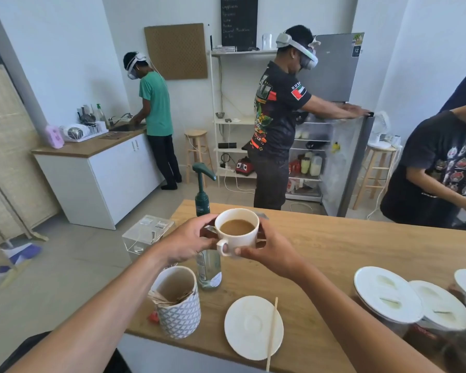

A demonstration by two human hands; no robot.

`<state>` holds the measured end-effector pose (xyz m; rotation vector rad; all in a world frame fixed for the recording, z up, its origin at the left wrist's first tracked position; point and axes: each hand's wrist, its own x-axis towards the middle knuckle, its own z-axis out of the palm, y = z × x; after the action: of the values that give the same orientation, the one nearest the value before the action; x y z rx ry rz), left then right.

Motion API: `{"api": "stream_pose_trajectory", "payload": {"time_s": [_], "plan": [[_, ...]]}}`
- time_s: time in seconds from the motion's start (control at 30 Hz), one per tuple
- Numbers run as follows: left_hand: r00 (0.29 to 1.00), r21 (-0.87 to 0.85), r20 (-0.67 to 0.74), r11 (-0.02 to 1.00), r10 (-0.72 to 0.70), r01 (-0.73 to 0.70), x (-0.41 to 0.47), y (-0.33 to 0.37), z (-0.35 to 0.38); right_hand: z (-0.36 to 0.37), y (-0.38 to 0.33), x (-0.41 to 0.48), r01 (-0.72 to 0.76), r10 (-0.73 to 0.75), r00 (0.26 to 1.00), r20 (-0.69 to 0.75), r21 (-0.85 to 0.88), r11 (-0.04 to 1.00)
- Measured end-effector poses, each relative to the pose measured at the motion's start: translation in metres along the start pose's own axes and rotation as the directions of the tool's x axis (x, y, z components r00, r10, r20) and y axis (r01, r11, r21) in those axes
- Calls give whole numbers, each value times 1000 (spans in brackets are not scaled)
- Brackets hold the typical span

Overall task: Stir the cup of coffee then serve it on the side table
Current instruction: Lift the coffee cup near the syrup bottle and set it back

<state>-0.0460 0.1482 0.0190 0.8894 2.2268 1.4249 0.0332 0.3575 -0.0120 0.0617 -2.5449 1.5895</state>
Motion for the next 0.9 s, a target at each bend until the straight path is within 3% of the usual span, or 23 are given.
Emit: {"api": "stream_pose_trajectory", "payload": {"time_s": [0.27, 0.9], "plan": [[1000, -36, 9, 999, 13, -12, 3, 11, -26, 1, -26, 19, 41, -42, 998, 42, 18, 999], [994, 98, 104, 994, 31, -41, 25, 17, -68, 6, -34, 57, 111, -114, 993, 33, 68, 991]]}}
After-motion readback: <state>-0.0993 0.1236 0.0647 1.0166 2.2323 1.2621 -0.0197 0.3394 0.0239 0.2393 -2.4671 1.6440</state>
